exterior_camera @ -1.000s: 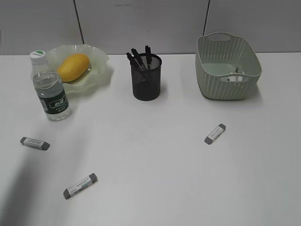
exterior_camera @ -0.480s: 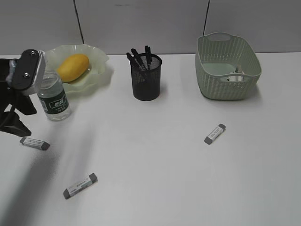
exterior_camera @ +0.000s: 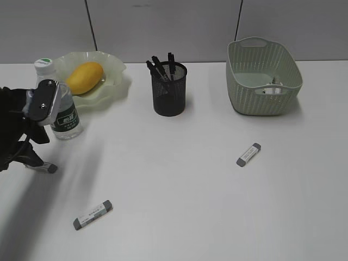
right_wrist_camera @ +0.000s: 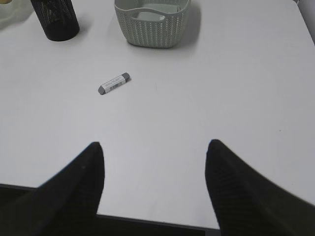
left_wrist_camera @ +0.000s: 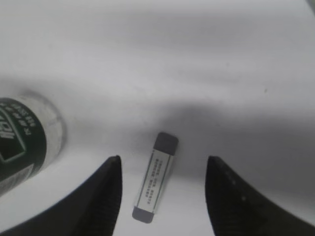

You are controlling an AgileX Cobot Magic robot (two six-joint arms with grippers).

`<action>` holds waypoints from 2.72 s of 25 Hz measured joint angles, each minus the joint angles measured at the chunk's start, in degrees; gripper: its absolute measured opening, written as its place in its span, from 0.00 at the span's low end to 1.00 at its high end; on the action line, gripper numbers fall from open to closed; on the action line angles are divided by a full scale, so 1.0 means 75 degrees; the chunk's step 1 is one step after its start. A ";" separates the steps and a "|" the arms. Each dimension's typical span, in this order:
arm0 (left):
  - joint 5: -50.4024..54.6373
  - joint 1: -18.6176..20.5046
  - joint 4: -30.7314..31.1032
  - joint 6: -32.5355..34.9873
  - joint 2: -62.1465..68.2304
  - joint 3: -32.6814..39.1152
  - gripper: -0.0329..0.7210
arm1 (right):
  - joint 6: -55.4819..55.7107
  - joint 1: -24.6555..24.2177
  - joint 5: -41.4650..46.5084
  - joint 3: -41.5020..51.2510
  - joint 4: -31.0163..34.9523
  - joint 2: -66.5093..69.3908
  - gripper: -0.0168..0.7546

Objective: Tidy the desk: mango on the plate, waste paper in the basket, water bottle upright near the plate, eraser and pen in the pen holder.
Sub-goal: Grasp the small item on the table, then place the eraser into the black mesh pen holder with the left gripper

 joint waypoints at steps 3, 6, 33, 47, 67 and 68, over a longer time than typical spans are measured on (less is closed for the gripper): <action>-0.0061 0.0105 0.0130 0.0000 0.0078 -0.0020 0.60 | 0.0000 0.0000 0.0000 0.0000 0.0000 0.0000 0.68; 0.0087 0.0165 0.0275 0.0000 0.0104 -0.0023 0.59 | 0.0000 0.0000 0.0000 0.0000 0.0000 0.0000 0.68; 0.0061 0.0112 0.1038 0.0000 0.1563 -0.0589 0.65 | 0.0000 0.0000 0.0000 0.0000 0.0000 0.0000 0.68; 0.0012 0.0078 0.0959 -0.0752 0.1576 -0.0648 0.25 | 0.0000 0.0000 0.0000 0.0000 0.0000 0.0000 0.68; 0.2722 -0.0920 -0.0218 -0.5651 -0.1228 -0.0584 0.25 | 0.0000 0.0000 0.0000 0.0000 0.0000 0.0000 0.68; 0.2773 -0.0943 -0.0622 -0.5941 -0.1387 -0.0584 0.25 | 0.0000 0.0000 0.0000 0.0000 0.0000 0.0000 0.68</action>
